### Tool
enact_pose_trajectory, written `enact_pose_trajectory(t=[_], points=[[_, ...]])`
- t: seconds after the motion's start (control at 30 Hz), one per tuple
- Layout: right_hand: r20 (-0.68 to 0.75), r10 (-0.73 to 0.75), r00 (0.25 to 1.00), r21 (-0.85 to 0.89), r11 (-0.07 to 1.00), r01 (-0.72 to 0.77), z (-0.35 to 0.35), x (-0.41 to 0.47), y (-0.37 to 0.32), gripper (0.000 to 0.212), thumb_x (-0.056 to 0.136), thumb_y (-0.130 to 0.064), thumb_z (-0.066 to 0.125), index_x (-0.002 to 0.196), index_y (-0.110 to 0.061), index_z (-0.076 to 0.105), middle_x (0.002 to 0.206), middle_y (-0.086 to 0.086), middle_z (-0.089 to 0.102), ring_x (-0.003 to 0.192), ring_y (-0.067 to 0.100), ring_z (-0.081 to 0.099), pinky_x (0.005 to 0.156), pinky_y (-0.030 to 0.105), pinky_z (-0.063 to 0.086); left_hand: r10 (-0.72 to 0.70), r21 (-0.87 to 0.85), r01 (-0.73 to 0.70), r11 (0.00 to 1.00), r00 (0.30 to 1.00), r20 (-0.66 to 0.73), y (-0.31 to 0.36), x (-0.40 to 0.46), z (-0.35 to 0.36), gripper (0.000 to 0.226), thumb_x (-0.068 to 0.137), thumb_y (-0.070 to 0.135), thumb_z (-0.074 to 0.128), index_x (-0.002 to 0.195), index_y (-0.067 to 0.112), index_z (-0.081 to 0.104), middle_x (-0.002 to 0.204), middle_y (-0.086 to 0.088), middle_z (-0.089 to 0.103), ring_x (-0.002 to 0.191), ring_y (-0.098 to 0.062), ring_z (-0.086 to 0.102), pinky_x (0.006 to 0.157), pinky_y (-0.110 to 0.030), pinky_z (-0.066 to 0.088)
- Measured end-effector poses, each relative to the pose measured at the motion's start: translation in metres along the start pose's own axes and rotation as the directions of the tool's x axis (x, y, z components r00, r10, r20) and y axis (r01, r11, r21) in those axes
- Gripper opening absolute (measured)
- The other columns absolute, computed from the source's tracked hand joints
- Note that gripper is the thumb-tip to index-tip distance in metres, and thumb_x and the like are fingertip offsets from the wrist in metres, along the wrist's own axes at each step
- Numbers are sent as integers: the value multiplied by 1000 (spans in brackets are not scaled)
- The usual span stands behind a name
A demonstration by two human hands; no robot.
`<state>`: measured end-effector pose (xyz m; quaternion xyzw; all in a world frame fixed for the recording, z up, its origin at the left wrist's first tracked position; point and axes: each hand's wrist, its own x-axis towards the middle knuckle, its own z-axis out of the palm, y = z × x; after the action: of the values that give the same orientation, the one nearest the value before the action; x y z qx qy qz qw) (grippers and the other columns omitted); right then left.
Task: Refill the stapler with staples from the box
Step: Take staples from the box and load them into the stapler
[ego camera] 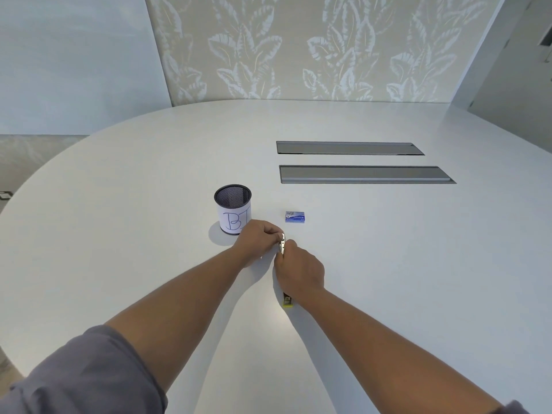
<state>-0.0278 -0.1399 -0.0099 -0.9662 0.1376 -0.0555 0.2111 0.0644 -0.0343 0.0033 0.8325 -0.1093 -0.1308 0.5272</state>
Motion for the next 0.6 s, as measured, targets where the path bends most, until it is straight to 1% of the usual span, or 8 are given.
enact_pose_trajectory(t=[0.1,0.17,0.23,0.3,0.37,0.43,0.53,0.6], points=[[12,0,1000,-10,1000,0,0,1,-2,13,100,-22,33,89,-19,39,66,-7,45,65,25,50,48,32,22,-15,24,15,1000,1000,-9,0,2,1,10,87,13,72,89,9,80,71,0,72,58,-13,56,56,-25,46],[19,-1,1000,-18,1000,2,0,0,-3,12,100,-21,33,90,-19,39,67,-7,45,68,26,51,49,32,22,-5,56,7,998,1000,-28,-1,3,2,9,85,13,73,86,10,81,66,8,70,55,-6,57,53,-20,43],[19,-3,1000,-16,1000,3,0,0,-3,12,101,-21,33,90,-19,39,67,-6,45,68,26,51,49,32,23,4,84,-1,996,999,-39,-1,3,3,9,85,13,72,84,12,81,62,16,68,52,3,55,50,-19,40],[19,-4,1000,-11,1000,4,-1,0,-2,14,101,-23,32,90,-19,39,68,-6,45,70,27,52,50,33,25,9,115,-5,993,999,-37,-1,2,3,9,85,13,71,83,14,81,62,18,68,51,7,56,50,-18,39],[27,-5,1000,-1,1000,5,-2,0,-1,16,101,-28,32,90,-19,40,70,-6,46,71,27,52,55,34,30,28,156,-24,987,999,-25,0,1,2,11,86,13,70,84,16,81,70,17,71,62,5,61,55,-18,42],[38,-9,999,16,1000,8,-4,1,0,21,102,-36,32,91,-20,40,70,-7,46,72,26,52,57,35,31,53,195,-49,980,998,-16,1,1,2,12,87,13,69,88,16,81,85,11,76,79,-4,67,69,-20,48],[59,-35,998,64,997,31,-6,2,5,23,100,-43,33,92,-22,39,70,-8,47,72,26,54,53,34,30,80,244,-71,967,996,-28,1,1,2,19,91,11,65,102,14,80,108,2,76,100,-11,66,87,-22,46],[89,-39,995,101,994,30,-8,4,9,21,96,-42,38,104,-23,43,75,-5,56,76,27,57,57,34,35,98,284,-80,955,994,-50,-1,2,1,24,92,8,62,110,13,77,118,-1,72,111,-15,63,94,-22,44]])
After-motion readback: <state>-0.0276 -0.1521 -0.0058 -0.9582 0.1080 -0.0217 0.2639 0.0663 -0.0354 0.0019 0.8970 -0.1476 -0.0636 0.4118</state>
